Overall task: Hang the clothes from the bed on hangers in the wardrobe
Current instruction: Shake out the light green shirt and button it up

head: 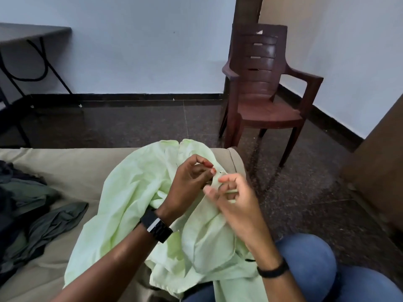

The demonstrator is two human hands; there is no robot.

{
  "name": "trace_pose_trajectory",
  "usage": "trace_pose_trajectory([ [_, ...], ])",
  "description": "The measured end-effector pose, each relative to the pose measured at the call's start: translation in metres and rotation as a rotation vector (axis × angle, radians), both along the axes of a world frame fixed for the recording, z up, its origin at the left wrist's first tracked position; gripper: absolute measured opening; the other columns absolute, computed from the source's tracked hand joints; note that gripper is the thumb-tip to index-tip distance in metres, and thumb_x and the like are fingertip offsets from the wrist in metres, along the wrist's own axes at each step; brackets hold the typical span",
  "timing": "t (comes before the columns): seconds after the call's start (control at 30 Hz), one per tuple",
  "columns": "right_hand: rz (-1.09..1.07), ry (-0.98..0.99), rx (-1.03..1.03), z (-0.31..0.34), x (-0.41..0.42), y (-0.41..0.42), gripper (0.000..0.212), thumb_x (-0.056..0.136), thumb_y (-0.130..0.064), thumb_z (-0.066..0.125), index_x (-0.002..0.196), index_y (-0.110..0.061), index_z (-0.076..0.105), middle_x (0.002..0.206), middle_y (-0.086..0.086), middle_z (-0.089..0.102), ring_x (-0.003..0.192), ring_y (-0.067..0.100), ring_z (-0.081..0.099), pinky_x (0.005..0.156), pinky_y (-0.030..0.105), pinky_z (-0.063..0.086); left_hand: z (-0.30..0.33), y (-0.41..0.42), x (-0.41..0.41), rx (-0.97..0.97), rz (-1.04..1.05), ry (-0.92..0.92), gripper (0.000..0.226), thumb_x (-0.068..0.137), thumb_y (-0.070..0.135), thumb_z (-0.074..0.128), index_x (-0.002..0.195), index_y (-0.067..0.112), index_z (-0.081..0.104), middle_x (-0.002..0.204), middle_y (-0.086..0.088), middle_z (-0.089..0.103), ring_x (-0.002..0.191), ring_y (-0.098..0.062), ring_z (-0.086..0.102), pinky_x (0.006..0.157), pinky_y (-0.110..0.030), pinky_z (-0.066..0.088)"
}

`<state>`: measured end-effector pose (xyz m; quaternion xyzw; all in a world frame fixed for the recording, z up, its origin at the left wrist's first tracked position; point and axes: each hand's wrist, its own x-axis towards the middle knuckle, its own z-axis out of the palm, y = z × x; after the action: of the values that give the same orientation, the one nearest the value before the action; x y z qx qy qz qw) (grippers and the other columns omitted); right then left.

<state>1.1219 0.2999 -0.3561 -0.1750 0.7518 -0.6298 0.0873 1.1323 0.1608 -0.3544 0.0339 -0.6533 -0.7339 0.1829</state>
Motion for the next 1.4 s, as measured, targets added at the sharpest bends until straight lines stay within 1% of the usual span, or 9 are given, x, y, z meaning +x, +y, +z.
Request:
trace_pose_trajectory([
  [0.17, 0.026, 0.115, 0.358, -0.034, 0.028, 0.010, 0.039, 0.077, -0.043, 0.074, 0.103, -0.039, 0.046, 0.086, -0.013, 0.058, 0.083, 0.002, 0.058, 0.073, 0.017, 0.048, -0.023, -0.007, 0.022, -0.028, -0.159, -0.120, 0.021, 0.092, -0.013, 0.047, 0.097, 0.006, 0.055, 0.096, -0.011, 0.069, 0.086, -0.014, 0.068, 0.075, -0.021, 0.052],
  [0.4, 0.004, 0.025, 0.360, -0.039, 0.036, 0.001, 0.049, 0.071, -0.066, 0.066, 0.101, -0.033, 0.046, 0.091, -0.014, 0.060, 0.091, 0.005, 0.058, 0.079, 0.025, 0.049, -0.033, -0.012, 0.057, -0.402, -0.382, -0.236, 0.070, 0.078, -0.029, 0.034, 0.127, 0.019, 0.049, 0.135, 0.012, 0.052, 0.128, 0.005, 0.044, 0.096, -0.011, 0.039],
  [0.57, -0.050, 0.024, 0.287, -0.046, 0.035, 0.006, 0.015, 0.085, -0.016, 0.060, 0.091, -0.029, 0.055, 0.079, -0.017, 0.062, 0.074, -0.008, 0.057, 0.061, 0.005, 0.040, -0.044, -0.008, 0.066, -0.334, -0.252, -0.242, 0.049, 0.085, -0.014, 0.058, 0.119, 0.021, 0.054, 0.125, 0.008, 0.058, 0.115, -0.008, 0.059, 0.090, -0.025, 0.052],
  [0.67, -0.039, -0.059, 0.194, -0.044, 0.029, 0.013, 0.019, 0.083, -0.007, 0.056, 0.079, -0.023, 0.065, 0.070, -0.014, 0.067, 0.067, 0.000, 0.060, 0.059, 0.013, 0.045, -0.057, -0.005, 0.069, -0.526, -0.020, -0.250, 0.034, 0.077, 0.009, 0.078, 0.105, 0.019, 0.061, 0.105, 0.006, 0.063, 0.101, -0.005, 0.060, 0.089, -0.030, 0.053],
  [0.77, -0.026, -0.118, 0.165, -0.046, 0.027, 0.018, 0.025, 0.083, -0.003, 0.054, 0.085, -0.021, 0.071, 0.080, -0.011, 0.072, 0.078, 0.009, 0.066, 0.077, 0.033, 0.053, -0.069, 0.000, 0.071, -0.815, -0.058, -0.209, 0.052, 0.074, 0.030, 0.081, 0.121, 0.024, 0.060, 0.117, 0.009, 0.055, 0.107, -0.004, 0.055, 0.093, -0.027, 0.047],
  [0.93, 0.013, -0.056, 0.210, -0.049, 0.026, 0.024, 0.034, 0.084, 0.000, 0.052, 0.093, -0.026, 0.072, 0.084, -0.013, 0.072, 0.080, 0.008, 0.066, 0.076, 0.030, 0.054, -0.072, -0.003, 0.074, -0.975, -0.113, -0.299, 0.072, 0.084, 0.024, 0.070, 0.144, 0.042, 0.033, 0.131, 0.017, 0.045, 0.113, -0.001, 0.048, 0.096, -0.019, 0.041],
  [1.03, -0.004, 0.007, 0.247, -0.045, 0.021, 0.028, 0.032, 0.086, -0.001, 0.057, 0.099, -0.026, 0.071, 0.082, -0.016, 0.070, 0.078, -0.001, 0.064, 0.070, 0.014, 0.048, -0.057, -0.016, 0.075, -0.946, -0.088, -0.295, 0.048, 0.083, 0.023, 0.073, 0.128, 0.034, 0.058, 0.099, 0.029, 0.056, 0.087, 0.018, 0.052, 0.076, -0.001, 0.037],
  [1.13, -0.050, 0.044, 0.261, -0.038, 0.018, 0.031, 0.025, 0.085, -0.007, 0.066, 0.094, -0.031, 0.064, 0.080, -0.010, 0.068, 0.073, -0.002, 0.063, 0.063, 0.011, 0.043, -0.035, -0.030, 0.081, -0.873, -0.008, -0.307, 0.019, 0.075, 0.032, 0.079, 0.091, 0.028, 0.071, 0.073, 0.017, 0.063, 0.071, 0.005, 0.057, 0.062, -0.009, 0.040],
  [1.4, 0.231, 0.055, 0.224, 0.005, 0.040, 0.012, 0.011, 0.081, -0.023, 0.075, 0.087, -0.028, 0.068, 0.073, -0.011, 0.068, 0.067, -0.004, 0.063, 0.055, 0.009, 0.043, 0.031, -0.051, 0.122, -0.817, -0.164, -0.322, 0.028, 0.072, 0.054, 0.066, 0.069, 0.027, 0.072, 0.066, 0.006, 0.067, 0.063, -0.003, 0.056, 0.064, -0.028, 0.046],
])
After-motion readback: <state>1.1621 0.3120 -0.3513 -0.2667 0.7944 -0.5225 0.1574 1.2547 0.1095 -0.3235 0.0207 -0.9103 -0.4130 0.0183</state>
